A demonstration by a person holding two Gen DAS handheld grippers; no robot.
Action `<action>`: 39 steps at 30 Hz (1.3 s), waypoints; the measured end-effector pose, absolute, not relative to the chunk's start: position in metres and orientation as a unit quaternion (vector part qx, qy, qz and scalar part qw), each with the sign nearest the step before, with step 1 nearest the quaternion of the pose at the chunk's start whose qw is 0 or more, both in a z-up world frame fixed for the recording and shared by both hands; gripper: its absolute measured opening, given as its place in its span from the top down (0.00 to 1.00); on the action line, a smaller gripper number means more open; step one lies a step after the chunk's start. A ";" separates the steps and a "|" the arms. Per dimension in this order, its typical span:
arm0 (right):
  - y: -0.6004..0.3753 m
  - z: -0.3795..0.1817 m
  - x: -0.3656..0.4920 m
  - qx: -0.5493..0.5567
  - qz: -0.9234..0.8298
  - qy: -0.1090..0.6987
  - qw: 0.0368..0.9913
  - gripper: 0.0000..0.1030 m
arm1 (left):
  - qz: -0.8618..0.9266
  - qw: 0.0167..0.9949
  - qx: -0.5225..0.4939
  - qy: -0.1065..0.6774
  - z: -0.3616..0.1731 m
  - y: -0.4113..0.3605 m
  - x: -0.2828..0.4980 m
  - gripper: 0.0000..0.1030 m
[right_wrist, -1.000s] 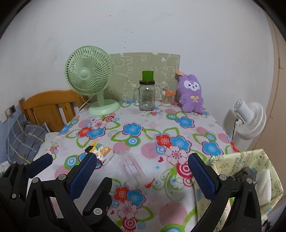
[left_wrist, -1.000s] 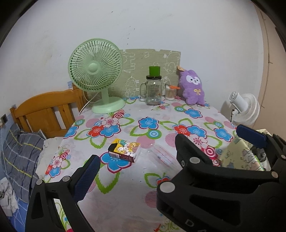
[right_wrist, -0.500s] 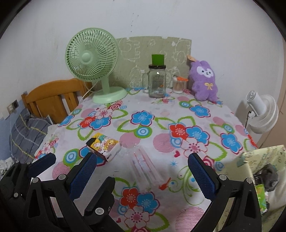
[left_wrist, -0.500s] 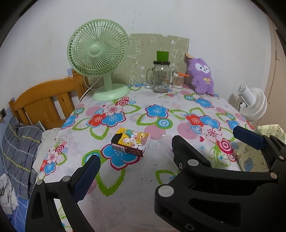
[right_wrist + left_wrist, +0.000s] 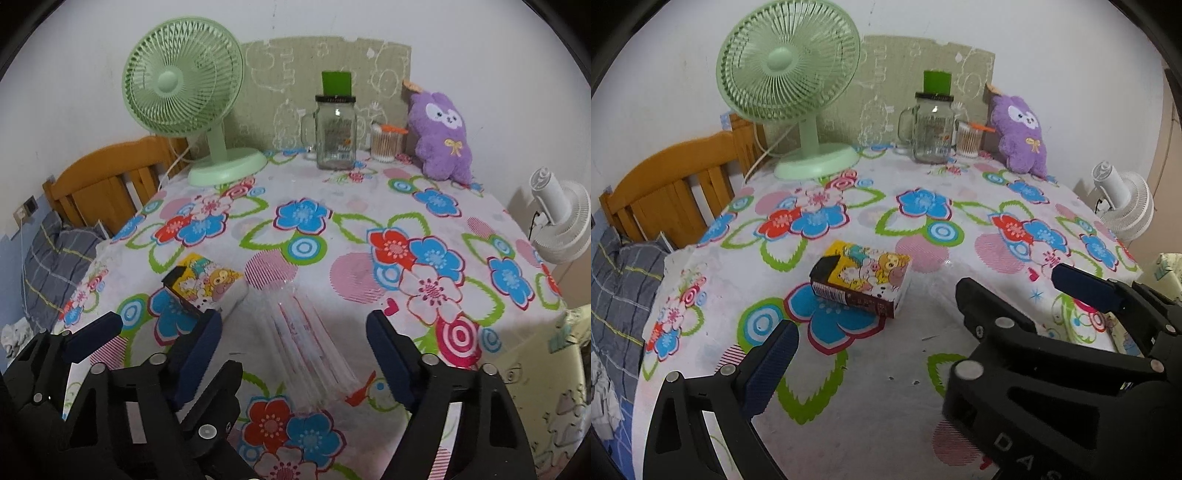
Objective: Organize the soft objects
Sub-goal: 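Close right tool on clear straw pack, then close left tool on yellow snack box while right tool holds straw pack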
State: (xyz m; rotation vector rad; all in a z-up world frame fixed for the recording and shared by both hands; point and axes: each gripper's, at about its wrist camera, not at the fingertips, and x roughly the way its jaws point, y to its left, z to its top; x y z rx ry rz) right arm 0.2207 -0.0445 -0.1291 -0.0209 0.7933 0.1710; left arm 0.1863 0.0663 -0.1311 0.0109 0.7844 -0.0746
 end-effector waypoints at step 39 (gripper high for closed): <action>-0.054 -0.125 0.229 0.030 0.084 0.402 0.911 0.78 | -0.053 0.918 0.040 0.390 -0.117 0.056 0.200 0.03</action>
